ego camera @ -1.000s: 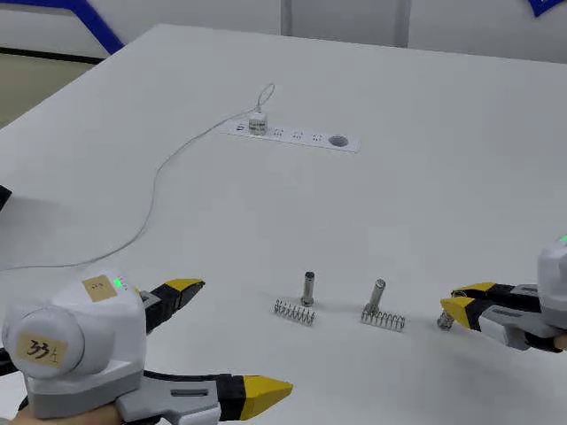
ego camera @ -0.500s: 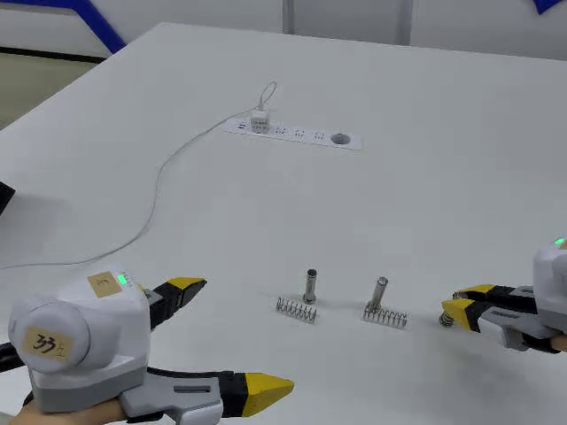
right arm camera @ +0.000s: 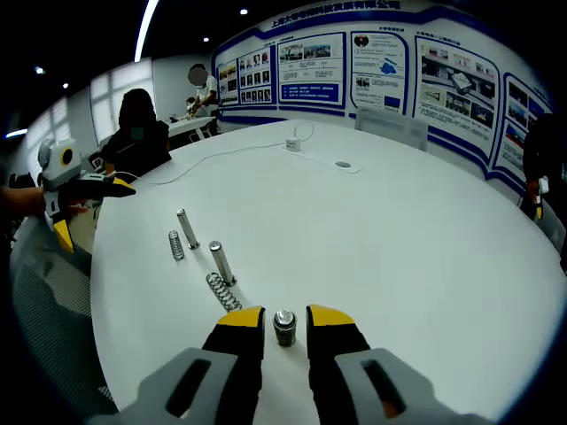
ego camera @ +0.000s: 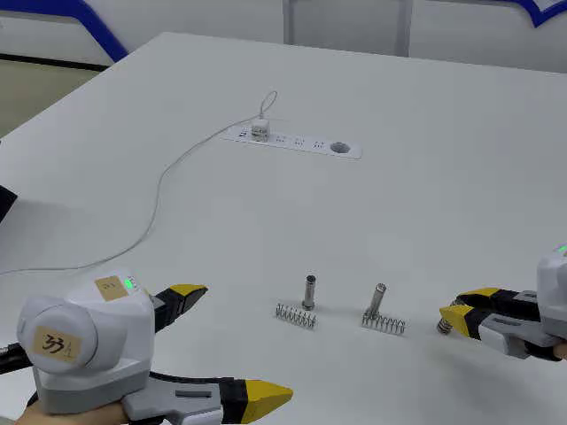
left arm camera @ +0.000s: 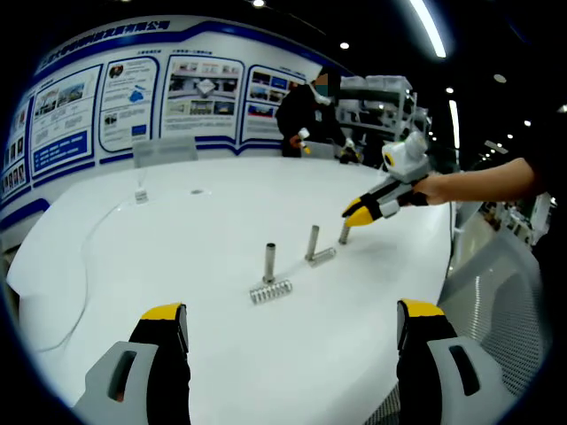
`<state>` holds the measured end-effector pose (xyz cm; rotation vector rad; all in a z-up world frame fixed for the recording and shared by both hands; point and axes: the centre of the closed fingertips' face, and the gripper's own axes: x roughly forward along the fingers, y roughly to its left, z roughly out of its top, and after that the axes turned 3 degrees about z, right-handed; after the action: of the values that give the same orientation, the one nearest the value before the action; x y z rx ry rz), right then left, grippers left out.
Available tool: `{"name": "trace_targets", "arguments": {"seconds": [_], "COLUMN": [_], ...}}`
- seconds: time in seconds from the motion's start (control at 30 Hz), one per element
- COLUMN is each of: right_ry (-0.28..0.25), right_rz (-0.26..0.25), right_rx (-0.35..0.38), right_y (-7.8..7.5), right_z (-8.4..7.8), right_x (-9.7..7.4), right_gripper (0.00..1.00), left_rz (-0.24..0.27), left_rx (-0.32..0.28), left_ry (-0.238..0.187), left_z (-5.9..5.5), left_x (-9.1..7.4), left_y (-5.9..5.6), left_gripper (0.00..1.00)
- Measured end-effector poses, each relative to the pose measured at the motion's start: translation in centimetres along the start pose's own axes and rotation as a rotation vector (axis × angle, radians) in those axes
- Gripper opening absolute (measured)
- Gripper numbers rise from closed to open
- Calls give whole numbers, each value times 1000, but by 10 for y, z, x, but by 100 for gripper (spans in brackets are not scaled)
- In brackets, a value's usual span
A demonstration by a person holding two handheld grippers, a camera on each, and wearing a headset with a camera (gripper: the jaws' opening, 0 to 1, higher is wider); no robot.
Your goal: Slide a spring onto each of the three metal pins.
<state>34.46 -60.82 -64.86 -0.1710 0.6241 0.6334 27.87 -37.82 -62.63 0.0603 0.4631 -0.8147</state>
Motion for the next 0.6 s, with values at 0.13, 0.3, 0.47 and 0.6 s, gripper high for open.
{"name": "trace_targets", "arguments": {"seconds": [0.13, 0.3, 0.47, 0.6], "right_ry": [-46, -47, -29, 6], "right_rz": [6, 31, 75, 107], "right_rx": [-30, -91, -115, -145], "right_y": [8, 22, 39, 52], "right_z": [16, 26, 26, 19], "right_x": [-7, -7, 1, 10], "right_gripper": [20, 20, 20, 20], "left_rz": [1, -2, 0, -6], "left_rx": [2, 4, 1, 7], "left_ry": [-1, 0, 2, 3], "left_z": [1, 1, 0, 0], "left_x": [0, 0, 0, 0], "left_y": [0, -1, 1, -1], "left_gripper": [100, 100, 100, 100]}}
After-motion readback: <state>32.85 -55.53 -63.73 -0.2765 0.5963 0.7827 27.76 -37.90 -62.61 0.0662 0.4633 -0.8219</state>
